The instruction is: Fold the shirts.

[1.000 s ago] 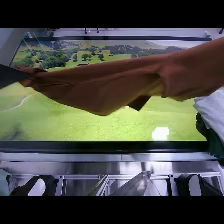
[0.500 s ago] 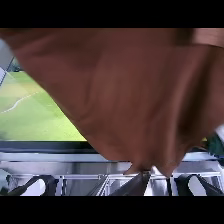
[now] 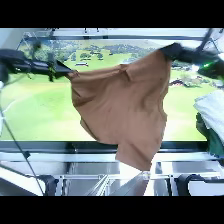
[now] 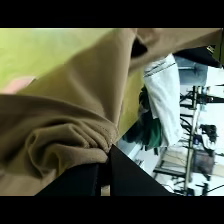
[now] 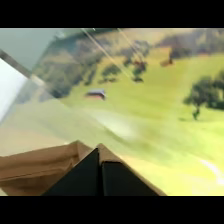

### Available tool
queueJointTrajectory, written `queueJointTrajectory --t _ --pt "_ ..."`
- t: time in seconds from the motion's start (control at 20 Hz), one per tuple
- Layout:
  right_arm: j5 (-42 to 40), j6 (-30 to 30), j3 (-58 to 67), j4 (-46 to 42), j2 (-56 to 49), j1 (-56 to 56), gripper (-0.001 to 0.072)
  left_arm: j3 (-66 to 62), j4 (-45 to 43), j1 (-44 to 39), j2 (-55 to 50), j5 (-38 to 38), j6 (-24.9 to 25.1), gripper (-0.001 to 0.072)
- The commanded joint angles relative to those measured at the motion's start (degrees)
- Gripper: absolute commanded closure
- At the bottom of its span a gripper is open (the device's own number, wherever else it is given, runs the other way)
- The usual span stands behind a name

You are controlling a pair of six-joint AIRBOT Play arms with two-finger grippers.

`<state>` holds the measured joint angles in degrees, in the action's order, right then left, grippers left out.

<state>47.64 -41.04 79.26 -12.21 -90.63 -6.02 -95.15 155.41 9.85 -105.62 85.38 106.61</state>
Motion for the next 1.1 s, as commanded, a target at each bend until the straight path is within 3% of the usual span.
queueJointTrajectory --t 0.0,0.4,0.65,0.75,0.8,0.85,0.9,1.05 --pt "-4.8 0.1 0.2 -0.7 -5.2 0.9 0.0697 -3.5 0.3 -1.7 -9.5 -1.3 2.5 0.0682" --pt "1.0 -1.0 0.7 -0.7 -3.0 -1.1 0.0697 -17.5 0.2 -1.7 -11.0 -2.6 2.4 0.0682" --pt "11.2 -3.7 0.6 -1.4 -3.0 -1.1 0.0697 -13.4 -0.1 -1.7 -11.0 8.0 2.4 0.0679" --pt "13.6 -8.1 0.6 -6.8 -2.8 -0.8 0.0698 -10.3 -1.0 -0.8 -11.0 11.9 2.4 0.0679" --pt "14.9 -10.4 0.6 -11.2 -2.7 -0.7 0.0698 -9.2 -1.3 0.0 -10.8 12.8 2.4 0.0644" --pt "16.1 -12.3 0.0 -15.1 -2.4 -0.7 0.0698 -7.9 -1.3 1.0 -10.0 13.1 2.5 0.0453" --pt "16.4 -13.3 -0.9 -17.6 -1.9 -0.7 0.0698 -6.6 -1.3 1.9 -9.0 13.2 2.5 0.0419" --pt "17.0 -13.2 -4.1 -19.0 -0.8 -0.7 0.0698 -3.5 -1.9 4.4 -6.4 13.4 2.5 0.0419"
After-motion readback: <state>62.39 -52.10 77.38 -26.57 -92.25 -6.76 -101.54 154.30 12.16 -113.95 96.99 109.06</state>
